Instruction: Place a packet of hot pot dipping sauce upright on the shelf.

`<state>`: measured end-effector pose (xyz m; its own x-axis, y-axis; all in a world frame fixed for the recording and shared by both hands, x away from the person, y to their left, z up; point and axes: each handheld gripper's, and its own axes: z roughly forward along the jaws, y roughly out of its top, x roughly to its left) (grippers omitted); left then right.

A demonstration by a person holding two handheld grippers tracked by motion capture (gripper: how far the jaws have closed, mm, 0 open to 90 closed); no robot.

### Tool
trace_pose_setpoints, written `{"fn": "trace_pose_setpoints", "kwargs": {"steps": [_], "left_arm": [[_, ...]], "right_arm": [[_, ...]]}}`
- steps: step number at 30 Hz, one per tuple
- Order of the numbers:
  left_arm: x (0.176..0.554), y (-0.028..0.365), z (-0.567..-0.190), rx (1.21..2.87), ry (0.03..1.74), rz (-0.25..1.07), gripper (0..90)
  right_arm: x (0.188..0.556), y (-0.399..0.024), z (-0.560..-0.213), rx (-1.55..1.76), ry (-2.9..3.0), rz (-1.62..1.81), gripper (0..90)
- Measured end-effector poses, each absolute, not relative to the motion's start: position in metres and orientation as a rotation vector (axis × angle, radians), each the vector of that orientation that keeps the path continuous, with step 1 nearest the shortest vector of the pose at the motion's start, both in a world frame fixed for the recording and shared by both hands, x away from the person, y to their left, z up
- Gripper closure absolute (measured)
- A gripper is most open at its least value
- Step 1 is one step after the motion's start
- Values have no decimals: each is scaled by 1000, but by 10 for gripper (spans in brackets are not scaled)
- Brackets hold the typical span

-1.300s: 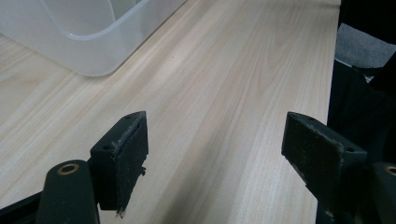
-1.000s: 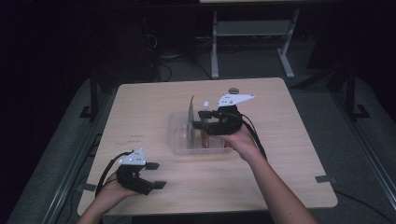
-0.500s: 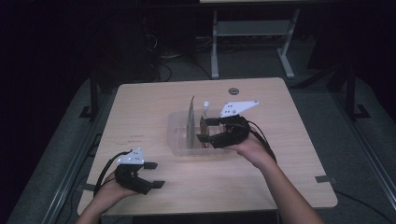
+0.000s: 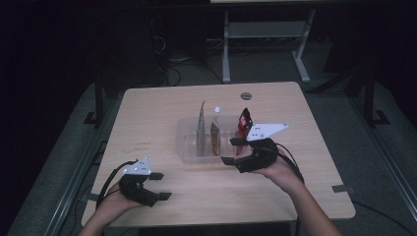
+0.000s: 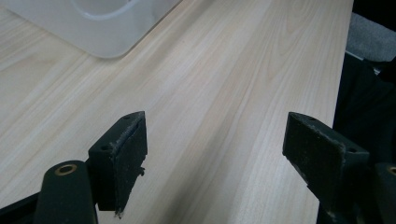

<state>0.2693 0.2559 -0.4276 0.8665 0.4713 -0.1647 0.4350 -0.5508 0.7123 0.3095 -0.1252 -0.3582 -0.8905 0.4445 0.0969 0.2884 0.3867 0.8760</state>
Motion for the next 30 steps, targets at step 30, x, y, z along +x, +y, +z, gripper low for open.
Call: {"fn": "trace_pose_setpoints", "kwargs": {"steps": [30], "left_arm": [[270,263,-433,2268,670,131,129]], "right_arm": [[278,-233,-433,918,2441,1224,144]]}}
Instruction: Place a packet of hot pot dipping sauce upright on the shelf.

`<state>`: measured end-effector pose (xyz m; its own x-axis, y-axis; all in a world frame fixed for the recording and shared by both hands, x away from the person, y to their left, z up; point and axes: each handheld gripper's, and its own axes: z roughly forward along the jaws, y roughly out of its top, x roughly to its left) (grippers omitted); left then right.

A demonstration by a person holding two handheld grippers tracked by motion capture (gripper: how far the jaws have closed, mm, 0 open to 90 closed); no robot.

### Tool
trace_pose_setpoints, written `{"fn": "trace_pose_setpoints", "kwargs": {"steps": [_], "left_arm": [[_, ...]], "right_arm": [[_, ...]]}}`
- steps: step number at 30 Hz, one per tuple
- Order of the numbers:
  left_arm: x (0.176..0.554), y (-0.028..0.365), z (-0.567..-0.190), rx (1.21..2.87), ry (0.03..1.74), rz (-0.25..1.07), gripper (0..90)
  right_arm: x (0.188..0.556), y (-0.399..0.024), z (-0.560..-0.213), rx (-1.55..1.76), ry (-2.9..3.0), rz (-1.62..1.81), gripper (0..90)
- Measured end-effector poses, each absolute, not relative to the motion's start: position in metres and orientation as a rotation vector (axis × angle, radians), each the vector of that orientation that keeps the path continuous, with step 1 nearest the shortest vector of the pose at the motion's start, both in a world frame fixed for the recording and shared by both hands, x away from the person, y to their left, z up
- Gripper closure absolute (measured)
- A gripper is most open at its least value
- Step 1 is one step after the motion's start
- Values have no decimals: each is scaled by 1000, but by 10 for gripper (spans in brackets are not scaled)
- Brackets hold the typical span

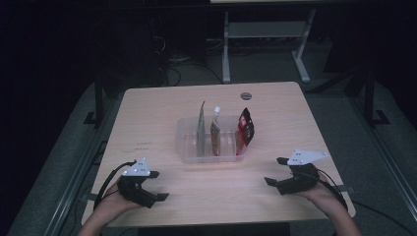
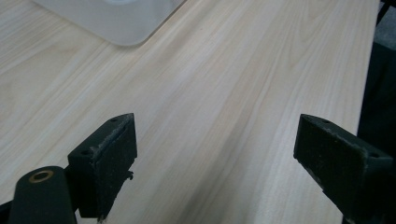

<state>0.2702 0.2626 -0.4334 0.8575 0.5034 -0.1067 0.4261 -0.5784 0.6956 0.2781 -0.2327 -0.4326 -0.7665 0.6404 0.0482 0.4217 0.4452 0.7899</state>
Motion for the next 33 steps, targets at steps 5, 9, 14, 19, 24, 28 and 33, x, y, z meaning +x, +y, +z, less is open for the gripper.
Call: {"fn": "trace_pose_setpoints", "kwargs": {"steps": [5,9,14,19,24,28,33], "left_arm": [[274,270,-439,2285,687,155,129],[276,275,-442,2294,692,197,129],[280,283,-447,2297,702,226,128],[284,289,-450,2299,725,233,128],[287,294,-452,2302,737,258,129],[288,297,-454,2298,747,277,128],[290,299,-456,2298,761,299,127]], "right_arm": [[283,-245,-441,962,2425,1226,136],[289,-257,-451,994,2413,1230,136],[296,-271,-461,1037,2393,1205,136],[300,-278,-466,1070,2381,1216,136],[300,-278,-466,1059,2380,1222,136],[300,-279,-466,1064,2374,1228,134],[300,-280,-467,1057,2366,1229,130]]}}
